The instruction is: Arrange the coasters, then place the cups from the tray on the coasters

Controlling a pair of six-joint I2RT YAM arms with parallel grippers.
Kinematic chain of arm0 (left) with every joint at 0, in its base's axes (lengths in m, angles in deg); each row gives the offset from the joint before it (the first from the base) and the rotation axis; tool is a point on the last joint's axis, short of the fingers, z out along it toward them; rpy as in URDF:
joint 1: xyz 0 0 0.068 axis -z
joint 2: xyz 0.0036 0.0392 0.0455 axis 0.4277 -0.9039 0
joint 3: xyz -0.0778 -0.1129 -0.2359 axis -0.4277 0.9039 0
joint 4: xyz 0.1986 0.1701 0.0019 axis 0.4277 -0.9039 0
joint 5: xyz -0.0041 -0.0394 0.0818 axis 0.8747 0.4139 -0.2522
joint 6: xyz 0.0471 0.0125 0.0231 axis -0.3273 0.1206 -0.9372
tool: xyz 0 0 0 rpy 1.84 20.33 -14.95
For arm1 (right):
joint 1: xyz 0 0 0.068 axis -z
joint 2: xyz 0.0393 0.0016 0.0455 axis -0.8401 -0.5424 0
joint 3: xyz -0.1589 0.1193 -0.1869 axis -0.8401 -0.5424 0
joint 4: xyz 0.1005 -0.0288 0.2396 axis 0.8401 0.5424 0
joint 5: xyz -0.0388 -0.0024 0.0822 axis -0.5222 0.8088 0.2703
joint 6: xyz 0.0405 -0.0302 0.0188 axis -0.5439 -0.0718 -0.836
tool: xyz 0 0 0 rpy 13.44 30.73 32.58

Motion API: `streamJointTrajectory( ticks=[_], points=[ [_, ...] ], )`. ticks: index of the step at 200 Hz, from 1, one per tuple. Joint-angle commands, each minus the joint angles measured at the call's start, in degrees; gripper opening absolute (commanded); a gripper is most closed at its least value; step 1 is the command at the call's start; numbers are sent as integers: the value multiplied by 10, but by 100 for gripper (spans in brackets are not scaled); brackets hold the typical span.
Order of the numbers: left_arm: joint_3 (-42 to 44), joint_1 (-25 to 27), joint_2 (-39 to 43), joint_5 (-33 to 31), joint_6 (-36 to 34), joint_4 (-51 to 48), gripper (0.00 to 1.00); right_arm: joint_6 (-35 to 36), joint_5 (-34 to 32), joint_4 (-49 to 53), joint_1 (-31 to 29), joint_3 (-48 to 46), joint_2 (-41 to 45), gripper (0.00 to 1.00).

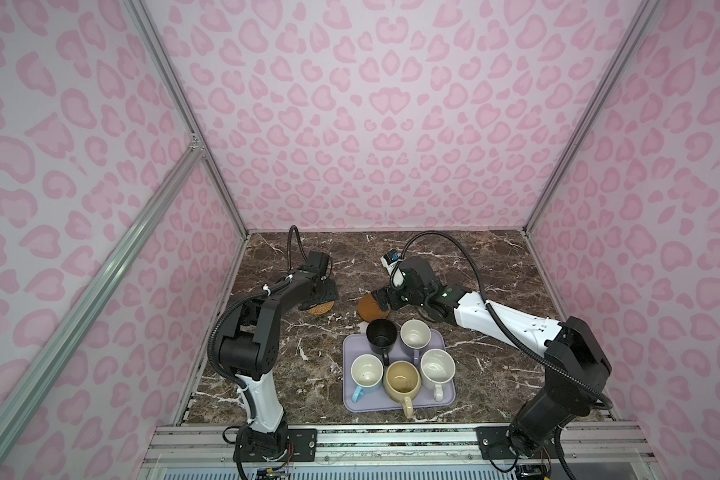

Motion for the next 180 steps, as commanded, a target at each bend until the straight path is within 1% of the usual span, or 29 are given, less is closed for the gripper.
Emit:
streamJointTrajectory(
  ticks=[1,24,58,64,76,113,180],
  points=[
    [-9,-2,-9,-10,-5,1,68,-5,1,1,-1,5,-9,97],
    [-7,-5,-16,22,-13,8,67,-5,3,4,-1,9,-16,96],
    [-9,-4,-27,42,-10,10,66,-3,-6,10,-1,14,-22,96],
    [-11,-4,-31,48,-10,10,64,-2,-7,12,-1,14,-22,96],
    [-14,-1,-36,55,-12,11,63,-2,-8,11,-1,14,-23,96],
    [-34,11,-51,54,-12,1,62,2,-12,19,-2,19,-17,96],
    [-54,16,-59,44,2,-3,62,5,-16,24,-2,24,-23,96]
  ],
)
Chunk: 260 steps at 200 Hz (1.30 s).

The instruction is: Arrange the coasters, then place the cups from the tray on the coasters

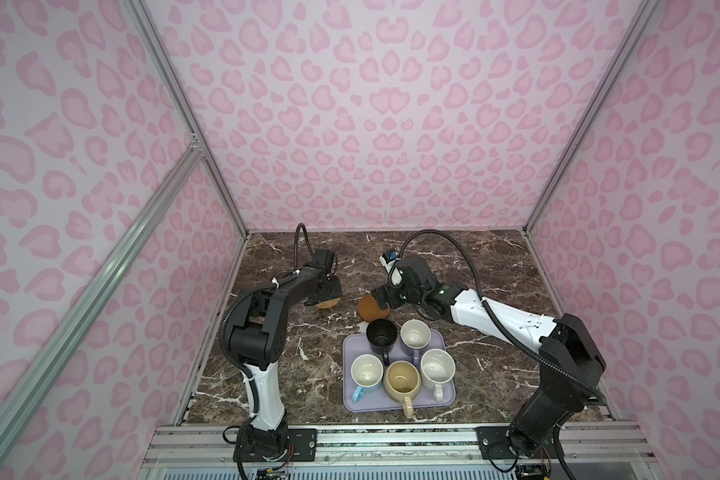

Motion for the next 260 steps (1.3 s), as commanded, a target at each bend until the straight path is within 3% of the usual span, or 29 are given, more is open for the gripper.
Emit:
streamJointTrajectory(
  ticks=[1,103,168,198,260],
  points=[
    [-7,2,-6,13,11,-18,62,4,-5,6,-1,5,-6,96],
    [-11,0,23,-17,-4,-7,66,2,-43,4,-1,-3,8,97],
    [27,1,118,-17,14,21,69,-1,-78,-2,-1,-25,56,98],
    [64,10,194,-27,29,29,75,0,-87,-3,-1,-42,91,98],
    [151,42,388,-90,63,58,99,2,-91,-35,-2,-89,159,98]
  ],
)
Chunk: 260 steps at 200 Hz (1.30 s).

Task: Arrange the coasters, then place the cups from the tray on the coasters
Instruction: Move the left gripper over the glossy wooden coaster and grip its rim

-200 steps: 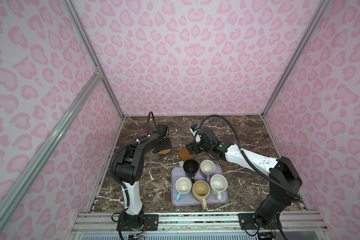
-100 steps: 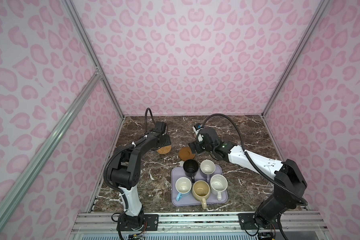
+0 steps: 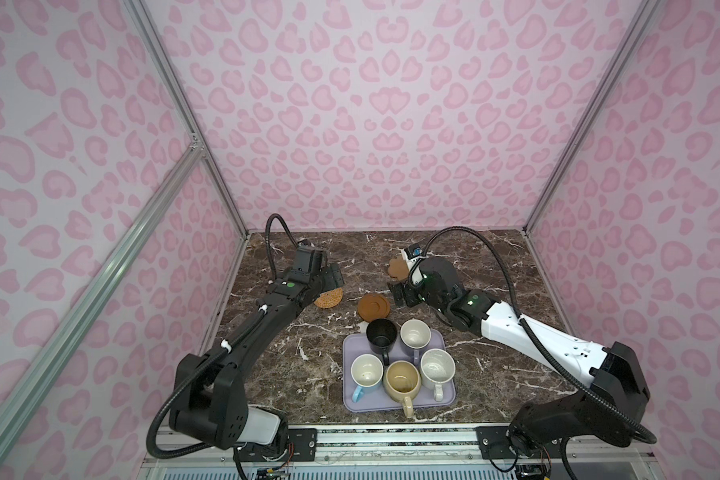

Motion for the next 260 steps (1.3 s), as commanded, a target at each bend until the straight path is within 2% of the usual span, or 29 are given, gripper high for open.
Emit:
streamJointTrajectory(
  ticks=[1,30,50,86,103,135,161,205,226,260],
  points=[
    [29,6,60,-42,23,30,100,1,-8,-28,-1,-15,14,98],
    [83,12,145,-45,9,81,99,-3,3,-65,-1,-47,37,98],
    [122,11,202,-68,-7,122,97,-8,-16,-75,-2,-64,54,99],
    [120,11,227,-113,-53,106,97,-15,-54,-118,-1,-110,85,99],
    [103,9,230,-173,26,32,97,-14,-65,-103,0,-112,91,99],
    [113,4,234,-83,7,67,97,5,-62,-96,1,-117,90,99],
    [95,7,196,6,-1,57,97,-3,-80,-73,5,-109,75,99],
    [51,30,98,22,-15,-9,97,-24,-62,-50,16,-91,49,100],
    [35,42,53,57,-25,-18,97,-31,-30,-48,25,-80,32,100],
    [-13,69,-36,57,-46,-56,98,-31,6,-17,33,-48,-1,99]
  ],
)
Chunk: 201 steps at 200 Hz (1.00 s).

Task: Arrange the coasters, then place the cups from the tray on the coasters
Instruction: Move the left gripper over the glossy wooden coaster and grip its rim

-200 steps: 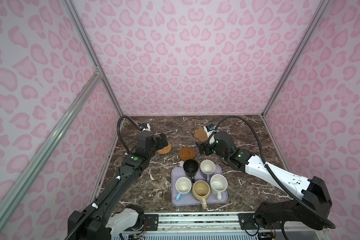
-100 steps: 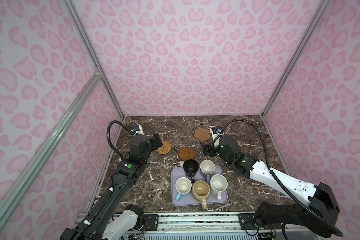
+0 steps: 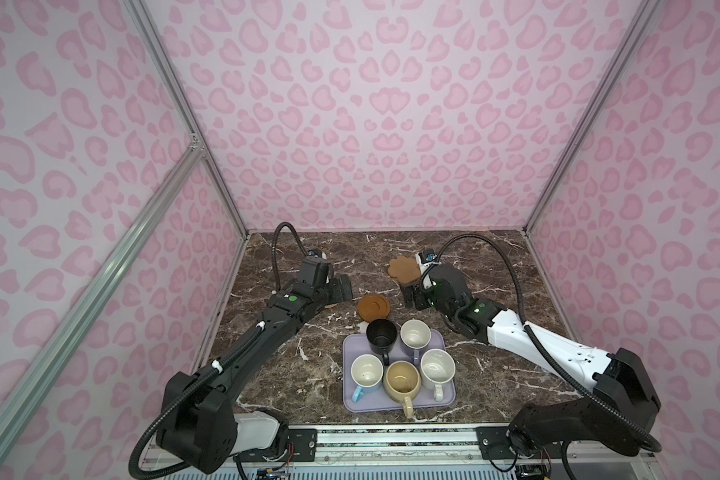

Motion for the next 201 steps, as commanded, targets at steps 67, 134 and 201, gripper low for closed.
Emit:
streamJointTrajectory(
  ticks=[67,134,201],
  points=[
    [-125,41,-201,15,-42,-87,100,-12,77,12,16,23,-46,100],
    [-169,49,-284,5,-41,-100,90,-10,92,29,18,40,-59,100],
    [-217,57,-345,4,-38,-118,73,-17,104,29,34,29,-57,100]
  ],
)
